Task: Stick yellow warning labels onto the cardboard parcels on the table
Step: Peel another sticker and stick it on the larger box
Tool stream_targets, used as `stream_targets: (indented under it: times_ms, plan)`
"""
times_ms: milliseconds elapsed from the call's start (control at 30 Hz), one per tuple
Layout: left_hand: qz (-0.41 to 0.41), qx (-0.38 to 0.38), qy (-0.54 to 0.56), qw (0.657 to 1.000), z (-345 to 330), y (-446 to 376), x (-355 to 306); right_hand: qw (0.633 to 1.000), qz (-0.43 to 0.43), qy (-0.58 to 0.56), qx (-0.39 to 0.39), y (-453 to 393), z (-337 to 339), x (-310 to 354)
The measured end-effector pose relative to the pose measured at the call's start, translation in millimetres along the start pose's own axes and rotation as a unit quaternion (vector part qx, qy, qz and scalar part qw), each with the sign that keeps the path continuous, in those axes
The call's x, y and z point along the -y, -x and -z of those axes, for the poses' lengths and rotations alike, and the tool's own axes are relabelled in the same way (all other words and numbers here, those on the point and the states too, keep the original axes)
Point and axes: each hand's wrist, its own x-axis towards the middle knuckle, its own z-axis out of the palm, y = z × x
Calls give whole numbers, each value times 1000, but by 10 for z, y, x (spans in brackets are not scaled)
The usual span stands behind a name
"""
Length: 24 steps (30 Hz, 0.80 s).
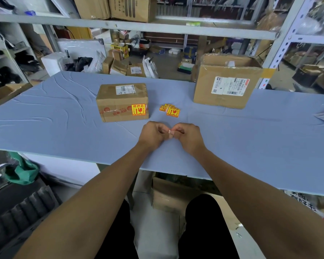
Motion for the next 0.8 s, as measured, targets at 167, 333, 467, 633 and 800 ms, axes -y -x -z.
stream_targets:
  times_ms: [167,333,467,633,800]
  plan:
    - [4,-32,-125,992,-55,-44,-195,991,1,124,40,-77,230,37]
    - [-55,-1,-271,961,57,-257,-675,966,-35,257,24,-256,791,67]
    - [-97,35,-303,947,76,-552,-1206,934,-16,356,1,-531,1308,205]
    - [-128,3,-296,947,-50,-1109,-1966,929,-40,365,-42,-1072,1974,423]
    - [-158,-29,-300,940,-277,-1729,-2543,920,-79,380,-53,-1617,2389,422]
